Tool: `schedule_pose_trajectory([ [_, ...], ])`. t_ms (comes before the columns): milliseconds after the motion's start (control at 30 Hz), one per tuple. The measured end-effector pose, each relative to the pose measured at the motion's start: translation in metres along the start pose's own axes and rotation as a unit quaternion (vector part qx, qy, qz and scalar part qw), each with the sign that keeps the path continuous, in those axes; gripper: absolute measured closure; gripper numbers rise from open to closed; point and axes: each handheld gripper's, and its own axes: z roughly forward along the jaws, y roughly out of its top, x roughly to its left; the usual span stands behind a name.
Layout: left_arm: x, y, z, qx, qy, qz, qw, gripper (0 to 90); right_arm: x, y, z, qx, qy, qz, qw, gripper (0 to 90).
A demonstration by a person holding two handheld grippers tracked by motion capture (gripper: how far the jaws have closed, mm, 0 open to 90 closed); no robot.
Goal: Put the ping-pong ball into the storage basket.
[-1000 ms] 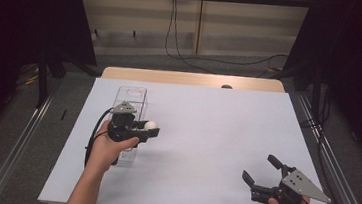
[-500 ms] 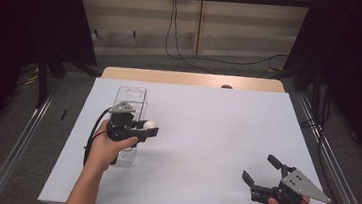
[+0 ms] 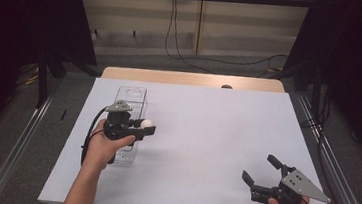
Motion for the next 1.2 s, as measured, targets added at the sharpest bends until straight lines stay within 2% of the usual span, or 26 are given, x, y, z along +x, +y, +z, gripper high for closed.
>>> schedule_pose_trajectory([
  [567,0.005,0.0,-0.003,0.0,0.009,0.001,1.0,51.1,0.0,0.0,0.0,0.002,0.001,-0.001,1.0,1.8],
  [700,0.007,0.0,-0.004,0.0,0.006,-0.001,1.0,51.1,0.0,0.0,0.0,0.001,0.0,0.0,1.0,1.7],
  [733,0.006,0.0,-0.004,-0.004,0.008,-0.006,0.9999,51.1,0.0,0.0,0.0,0.002,0.001,-0.001,1.0,1.8],
  [900,0.007,0.0,-0.006,-0.002,0.01,-0.002,0.9999,51.1,0.0,0.0,0.0,0.001,0.0,0.0,1.0,1.7],
  [933,0.007,0.0,-0.006,-0.007,0.014,-0.007,0.9999,51.1,0.0,0.0,0.0,0.001,0.0,0.0,1.0,1.8],
  [967,0.008,0.0,-0.007,-0.002,0.012,-0.002,0.9999,51.1,0.0,0.0,0.0,0.001,0.0,0.0,1.0,1.8],
  [1133,0.01,0.001,-0.01,-0.011,0.009,-0.01,0.9998,51.1,0.0,0.0,0.0,0.001,0.0,0.0,1.0,1.8],
  [1167,0.01,0.001,-0.011,-0.006,0.017,-0.007,0.9998,51.1,0.0,0.0,0.0,0.001,0.0,0.0,1.0,1.8],
  [1200,0.012,0.001,-0.011,-0.01,0.01,-0.008,0.9999,51.1,0.0,0.0,0.0,0.001,0.0,0.0,1.0,1.8],
])
